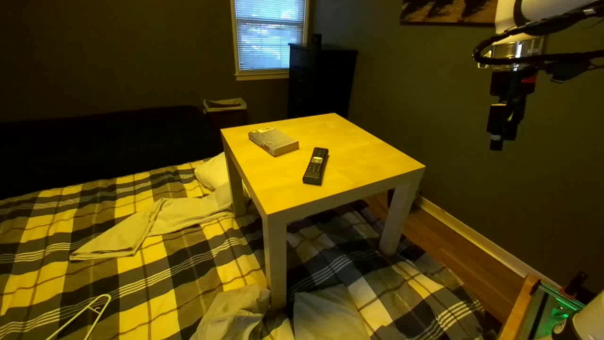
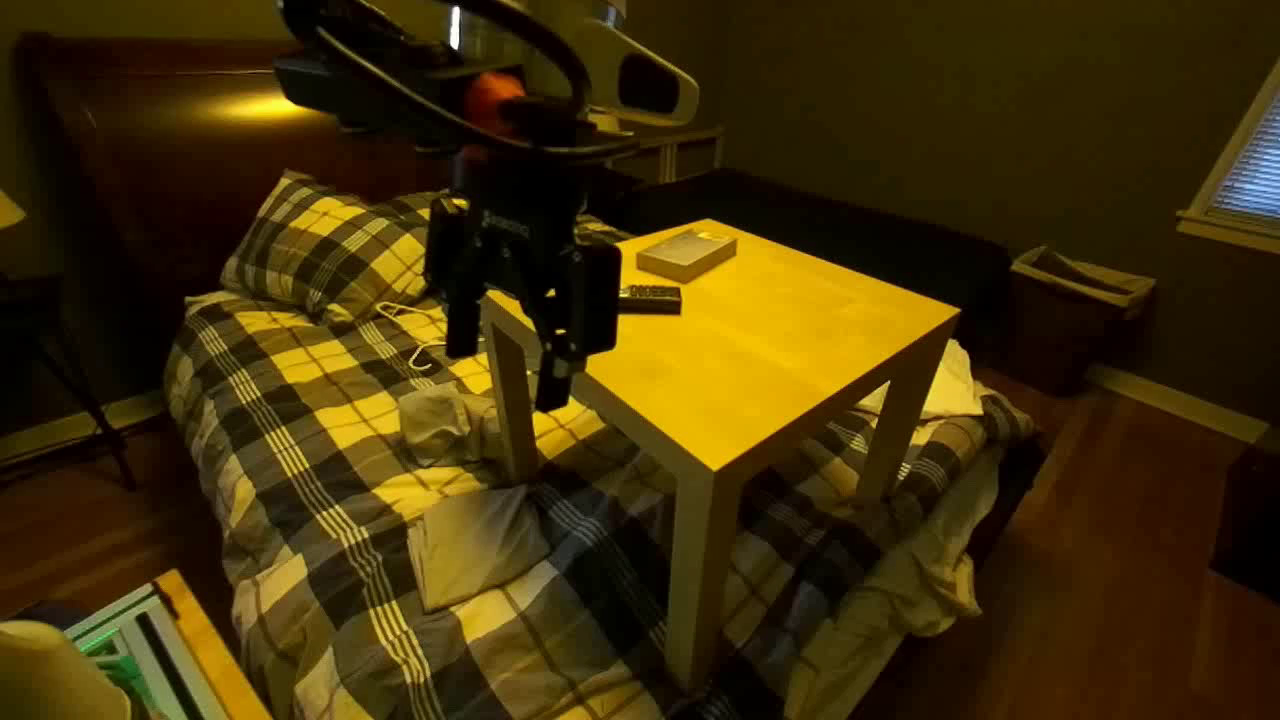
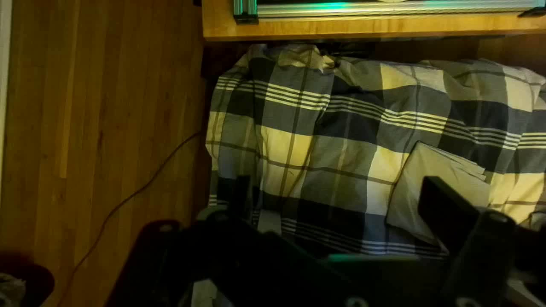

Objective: Press a button on the remote control

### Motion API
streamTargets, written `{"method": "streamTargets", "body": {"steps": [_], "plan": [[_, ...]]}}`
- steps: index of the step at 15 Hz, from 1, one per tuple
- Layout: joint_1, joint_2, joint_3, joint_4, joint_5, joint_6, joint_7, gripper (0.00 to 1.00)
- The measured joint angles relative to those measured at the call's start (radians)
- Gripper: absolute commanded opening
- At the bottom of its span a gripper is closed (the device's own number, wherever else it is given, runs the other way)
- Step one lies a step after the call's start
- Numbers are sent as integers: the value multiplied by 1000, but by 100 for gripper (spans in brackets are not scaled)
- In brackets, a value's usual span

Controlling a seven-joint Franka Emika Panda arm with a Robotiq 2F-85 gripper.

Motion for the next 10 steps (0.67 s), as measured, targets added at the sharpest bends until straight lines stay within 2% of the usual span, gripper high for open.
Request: {"method": "streamTargets", "body": {"steps": [7,10], "plan": [[3,0,0,0,0,0,-1,100],[50,-3,17,-3,10,5,-52,100]]}}
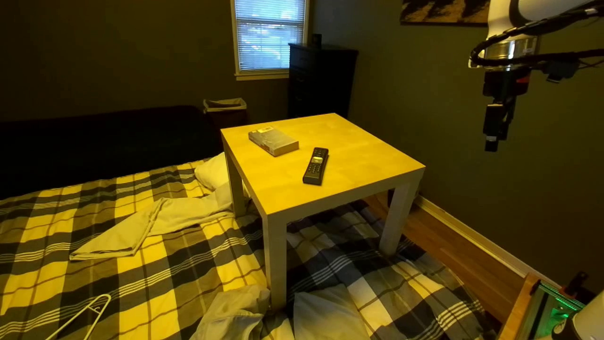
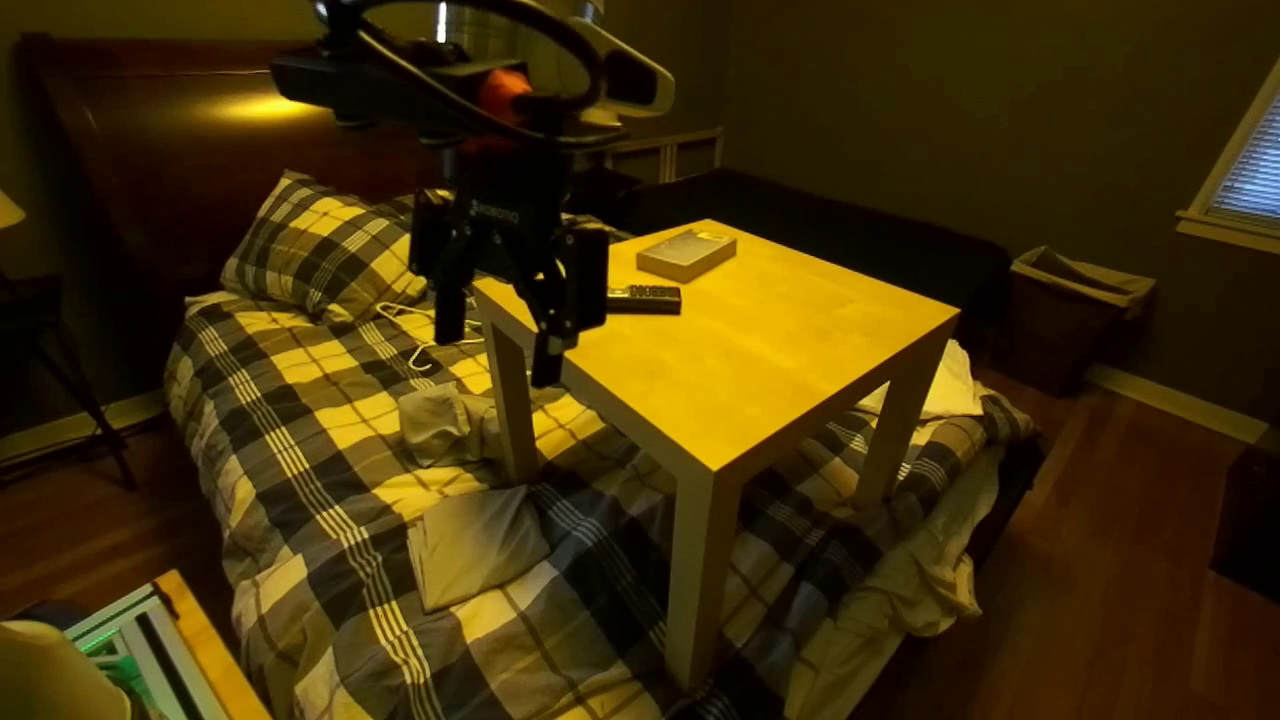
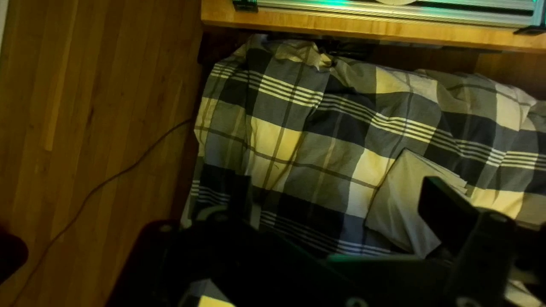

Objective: Press a button on the remote control

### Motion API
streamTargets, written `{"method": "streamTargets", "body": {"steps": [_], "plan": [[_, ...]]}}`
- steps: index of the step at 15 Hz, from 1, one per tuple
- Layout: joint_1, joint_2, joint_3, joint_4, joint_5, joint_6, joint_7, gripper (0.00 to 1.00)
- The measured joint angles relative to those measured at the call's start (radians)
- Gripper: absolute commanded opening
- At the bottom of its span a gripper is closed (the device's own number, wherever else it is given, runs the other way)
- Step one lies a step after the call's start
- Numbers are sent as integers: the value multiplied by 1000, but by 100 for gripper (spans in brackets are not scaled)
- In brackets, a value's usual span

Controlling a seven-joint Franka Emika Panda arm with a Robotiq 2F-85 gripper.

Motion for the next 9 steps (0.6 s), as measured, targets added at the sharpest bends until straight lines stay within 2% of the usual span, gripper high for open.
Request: {"method": "streamTargets", "body": {"steps": [5,6,7,9], "plan": [[147,-9,73,-2,121,50,-57,100],[174,-8,83,-2,154,79,-67,85],[198,-3,90,-2,188,118,-79,74],[243,15,95,-1,260,214,-112,58]]}}
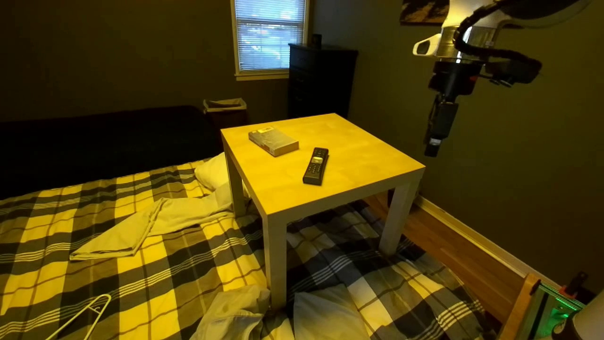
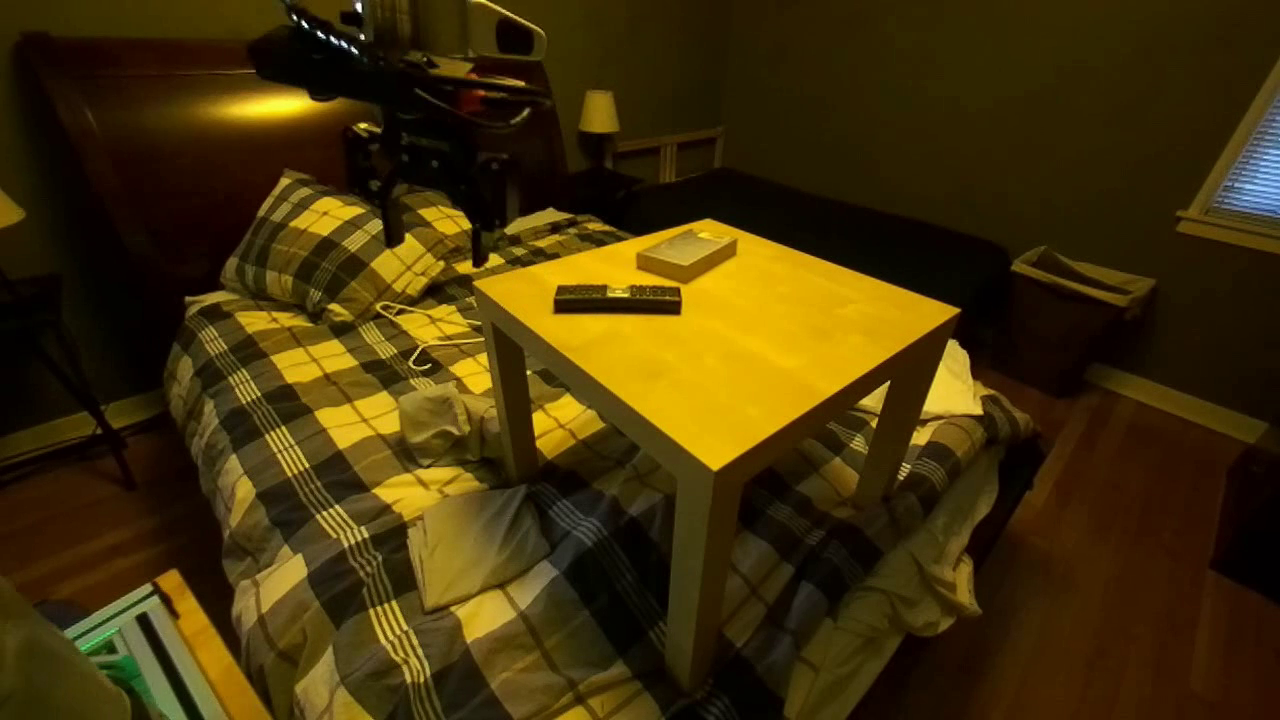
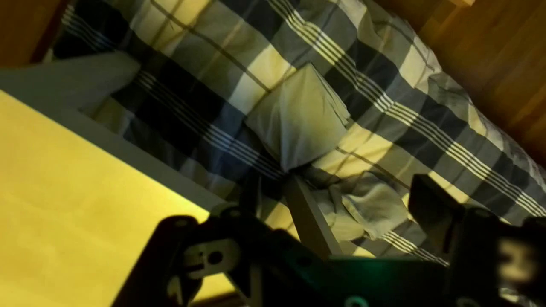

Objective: Press a button on the remote control

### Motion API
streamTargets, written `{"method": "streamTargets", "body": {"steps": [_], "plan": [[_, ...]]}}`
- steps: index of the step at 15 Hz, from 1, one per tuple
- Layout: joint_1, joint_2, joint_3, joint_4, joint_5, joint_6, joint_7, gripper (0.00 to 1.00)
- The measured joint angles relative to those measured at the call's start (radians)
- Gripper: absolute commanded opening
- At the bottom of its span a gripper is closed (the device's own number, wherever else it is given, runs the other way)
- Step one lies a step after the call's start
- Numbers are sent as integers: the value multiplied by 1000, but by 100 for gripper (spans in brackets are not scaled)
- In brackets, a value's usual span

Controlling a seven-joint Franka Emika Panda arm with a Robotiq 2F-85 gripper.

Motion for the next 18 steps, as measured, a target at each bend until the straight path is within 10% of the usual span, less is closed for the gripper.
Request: {"method": "streamTargets", "body": {"steps": [8,18], "plan": [[107,187,10,-1,255,552,-121,0],[102,463,10,98,430,899,-275,0]]}}
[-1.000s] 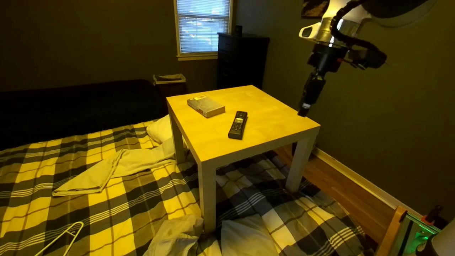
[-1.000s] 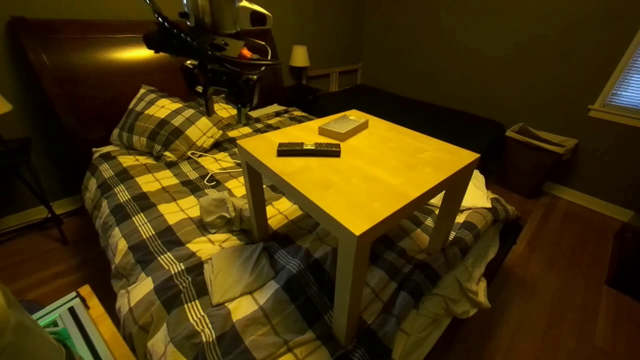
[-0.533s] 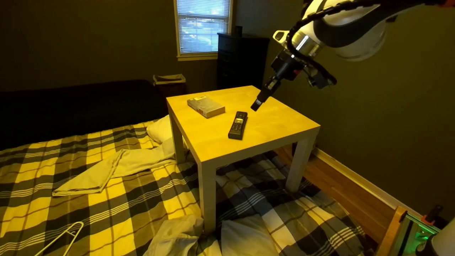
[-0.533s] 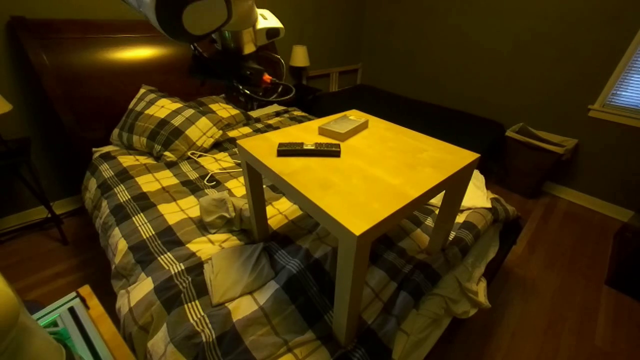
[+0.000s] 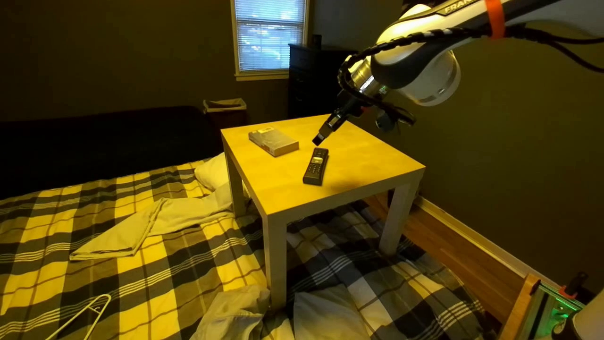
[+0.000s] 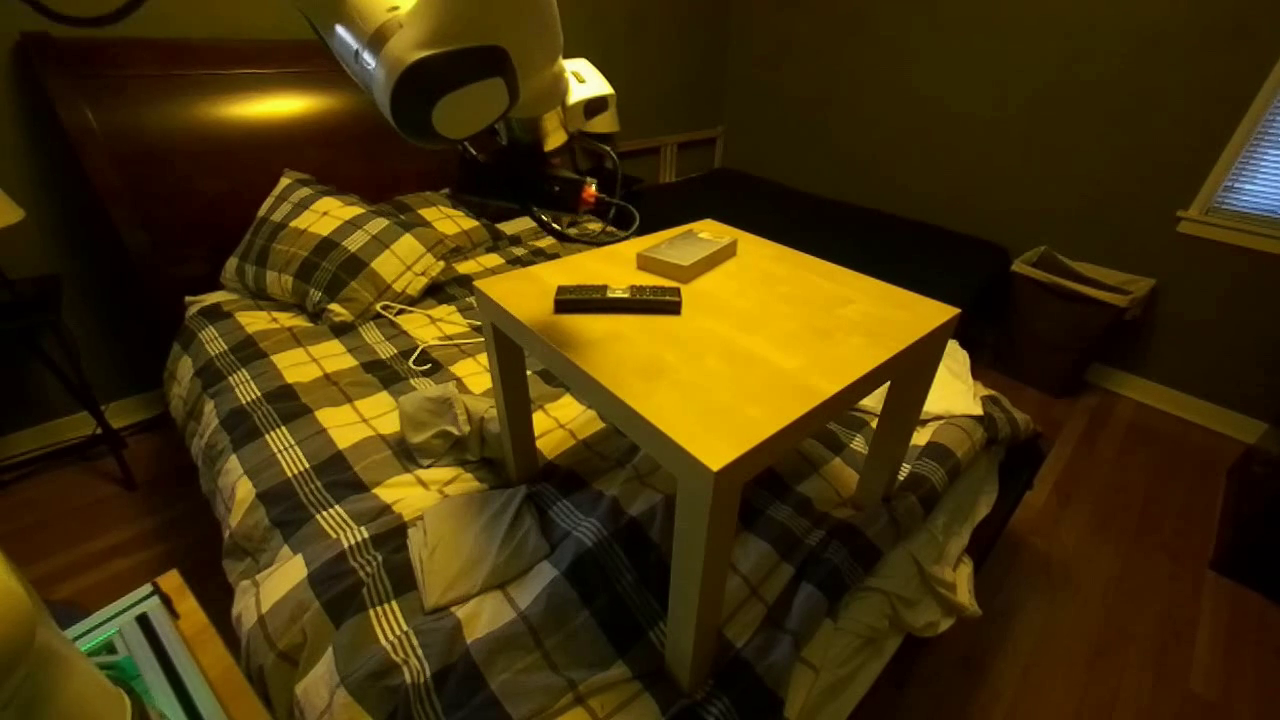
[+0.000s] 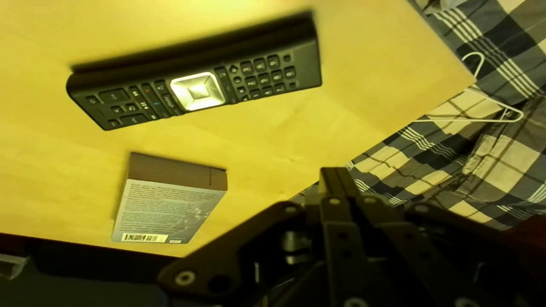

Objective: Press a button on the remote control

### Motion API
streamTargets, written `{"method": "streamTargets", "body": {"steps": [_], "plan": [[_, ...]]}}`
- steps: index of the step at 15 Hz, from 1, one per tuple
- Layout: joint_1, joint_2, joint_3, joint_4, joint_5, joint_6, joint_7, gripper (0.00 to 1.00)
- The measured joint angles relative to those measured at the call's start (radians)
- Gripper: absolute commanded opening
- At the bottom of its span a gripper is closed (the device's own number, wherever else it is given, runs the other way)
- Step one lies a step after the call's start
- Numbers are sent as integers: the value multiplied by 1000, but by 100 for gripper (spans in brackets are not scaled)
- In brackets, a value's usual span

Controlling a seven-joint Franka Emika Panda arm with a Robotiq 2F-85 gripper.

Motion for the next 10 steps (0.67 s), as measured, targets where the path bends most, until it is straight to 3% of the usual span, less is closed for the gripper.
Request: {"method": "streamTargets", "body": {"steps": [10], "plan": [[-45,227,-21,153,0,44,-141,0]]}}
